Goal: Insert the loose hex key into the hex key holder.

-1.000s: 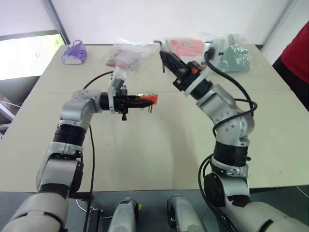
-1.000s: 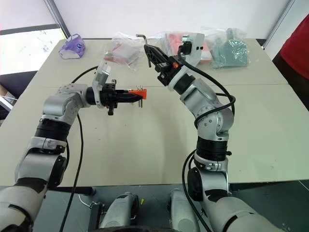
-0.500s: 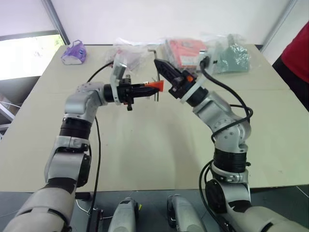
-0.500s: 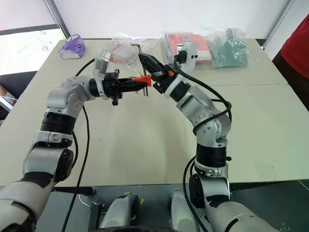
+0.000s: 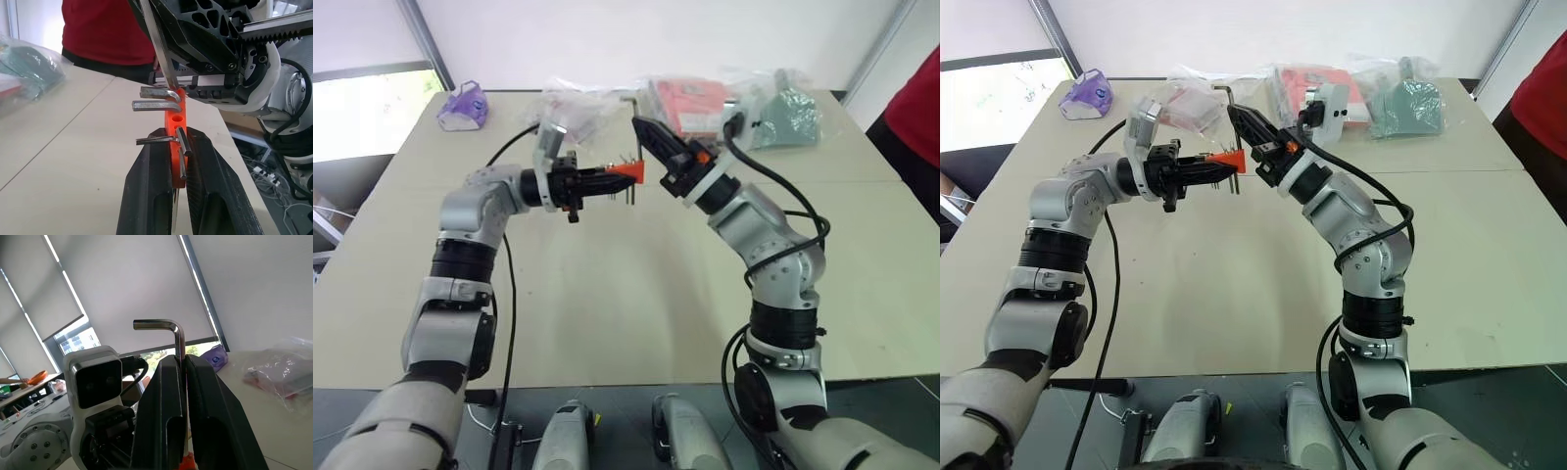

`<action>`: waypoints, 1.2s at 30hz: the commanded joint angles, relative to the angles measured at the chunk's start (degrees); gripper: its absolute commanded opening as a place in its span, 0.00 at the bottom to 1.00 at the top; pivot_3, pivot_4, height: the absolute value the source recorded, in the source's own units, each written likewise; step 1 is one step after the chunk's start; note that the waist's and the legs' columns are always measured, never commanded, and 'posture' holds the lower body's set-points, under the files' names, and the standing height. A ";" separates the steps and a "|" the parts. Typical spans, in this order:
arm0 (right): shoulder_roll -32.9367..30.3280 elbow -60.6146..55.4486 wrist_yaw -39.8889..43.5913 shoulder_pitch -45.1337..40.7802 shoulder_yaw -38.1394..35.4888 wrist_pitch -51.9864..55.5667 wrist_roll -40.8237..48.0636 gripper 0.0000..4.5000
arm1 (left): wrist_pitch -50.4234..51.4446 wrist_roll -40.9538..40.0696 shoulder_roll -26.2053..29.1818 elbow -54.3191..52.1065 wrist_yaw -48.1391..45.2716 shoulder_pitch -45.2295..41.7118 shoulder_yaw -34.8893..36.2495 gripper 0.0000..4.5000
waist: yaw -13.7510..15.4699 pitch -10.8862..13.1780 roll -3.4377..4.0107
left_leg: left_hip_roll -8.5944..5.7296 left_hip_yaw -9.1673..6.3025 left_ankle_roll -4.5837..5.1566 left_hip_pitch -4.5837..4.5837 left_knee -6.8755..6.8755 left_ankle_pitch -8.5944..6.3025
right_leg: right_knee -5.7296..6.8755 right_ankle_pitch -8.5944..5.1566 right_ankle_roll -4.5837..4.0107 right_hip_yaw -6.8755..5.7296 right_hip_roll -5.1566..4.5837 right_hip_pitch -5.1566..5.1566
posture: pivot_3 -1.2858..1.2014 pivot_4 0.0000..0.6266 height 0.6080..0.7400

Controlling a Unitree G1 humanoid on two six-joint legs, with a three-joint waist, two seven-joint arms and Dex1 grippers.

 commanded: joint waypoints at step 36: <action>-5.73 -1.86 3.09 2.99 4.21 -0.65 1.85 0.01 | -1.07 -2.44 -0.40 -1.21 2.40 -1.18 2.38 0.00 | 0.02 0.00 0.00 | 0.00 0.00 0.00 0.00 0.02 0.00 | 0.02 0.00 0.00 0.00 0.00 0.00 | 0.52 0.24 1.00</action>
